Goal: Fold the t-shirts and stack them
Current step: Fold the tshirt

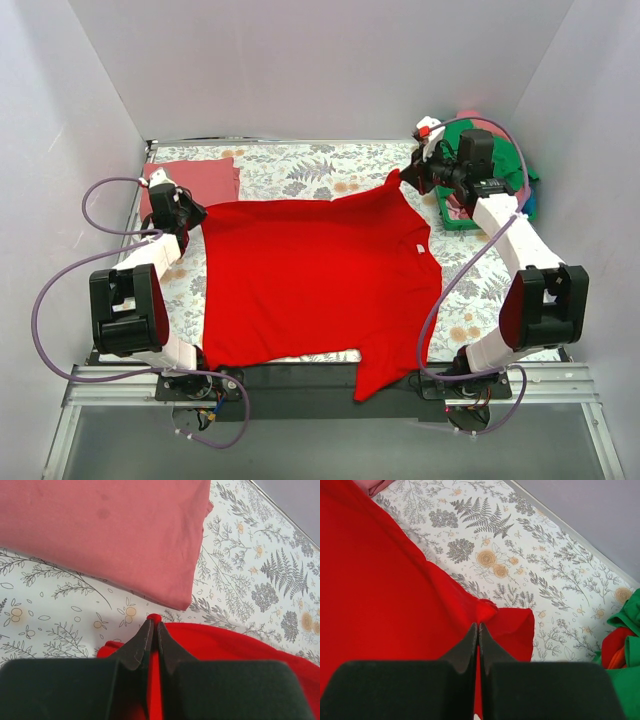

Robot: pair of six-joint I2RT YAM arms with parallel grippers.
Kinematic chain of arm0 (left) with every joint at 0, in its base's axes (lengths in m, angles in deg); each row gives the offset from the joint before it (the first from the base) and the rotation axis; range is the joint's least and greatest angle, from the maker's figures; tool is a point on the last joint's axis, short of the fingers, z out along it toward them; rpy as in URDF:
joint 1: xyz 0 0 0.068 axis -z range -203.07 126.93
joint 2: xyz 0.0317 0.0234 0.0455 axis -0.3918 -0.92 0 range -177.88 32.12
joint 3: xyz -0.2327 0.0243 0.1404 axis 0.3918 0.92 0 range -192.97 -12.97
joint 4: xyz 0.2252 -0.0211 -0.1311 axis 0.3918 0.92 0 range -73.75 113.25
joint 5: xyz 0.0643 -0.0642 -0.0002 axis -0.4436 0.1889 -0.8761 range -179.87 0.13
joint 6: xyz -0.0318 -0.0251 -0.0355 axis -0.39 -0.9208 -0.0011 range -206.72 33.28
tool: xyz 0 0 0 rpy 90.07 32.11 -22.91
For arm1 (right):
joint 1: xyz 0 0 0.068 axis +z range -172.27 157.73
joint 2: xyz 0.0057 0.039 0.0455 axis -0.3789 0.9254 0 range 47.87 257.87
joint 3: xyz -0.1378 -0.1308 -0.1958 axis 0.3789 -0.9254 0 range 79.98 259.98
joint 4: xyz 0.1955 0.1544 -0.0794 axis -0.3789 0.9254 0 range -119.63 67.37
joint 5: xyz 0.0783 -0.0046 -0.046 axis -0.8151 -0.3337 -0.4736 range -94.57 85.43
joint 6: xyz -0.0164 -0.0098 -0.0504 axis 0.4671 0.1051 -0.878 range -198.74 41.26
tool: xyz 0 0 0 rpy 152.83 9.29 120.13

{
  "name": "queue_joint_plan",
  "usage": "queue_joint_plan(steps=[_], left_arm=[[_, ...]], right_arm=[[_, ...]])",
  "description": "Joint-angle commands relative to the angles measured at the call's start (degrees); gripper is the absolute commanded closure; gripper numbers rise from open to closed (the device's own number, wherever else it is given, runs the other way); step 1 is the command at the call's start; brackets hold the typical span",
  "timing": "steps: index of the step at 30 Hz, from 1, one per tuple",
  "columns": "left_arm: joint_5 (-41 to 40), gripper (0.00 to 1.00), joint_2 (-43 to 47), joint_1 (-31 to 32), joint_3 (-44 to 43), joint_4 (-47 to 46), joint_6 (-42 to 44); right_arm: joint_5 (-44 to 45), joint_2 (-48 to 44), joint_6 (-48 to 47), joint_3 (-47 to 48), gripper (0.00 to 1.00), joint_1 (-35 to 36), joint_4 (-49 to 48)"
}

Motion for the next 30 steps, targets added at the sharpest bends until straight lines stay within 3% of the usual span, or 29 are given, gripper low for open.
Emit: queue_joint_plan(steps=[1,30], left_arm=[[-2.06,1.00,2.10,-0.45,0.66,0.78,1.05],[-3.47,1.00,2.80,-0.45,3.12,7.10,-0.88]], right_arm=[[0.15,-3.15,-0.62,-0.94,0.99,-0.41,-2.08],[2.26,-11.94,-2.20,-14.13,0.99,-1.99,-2.26]])
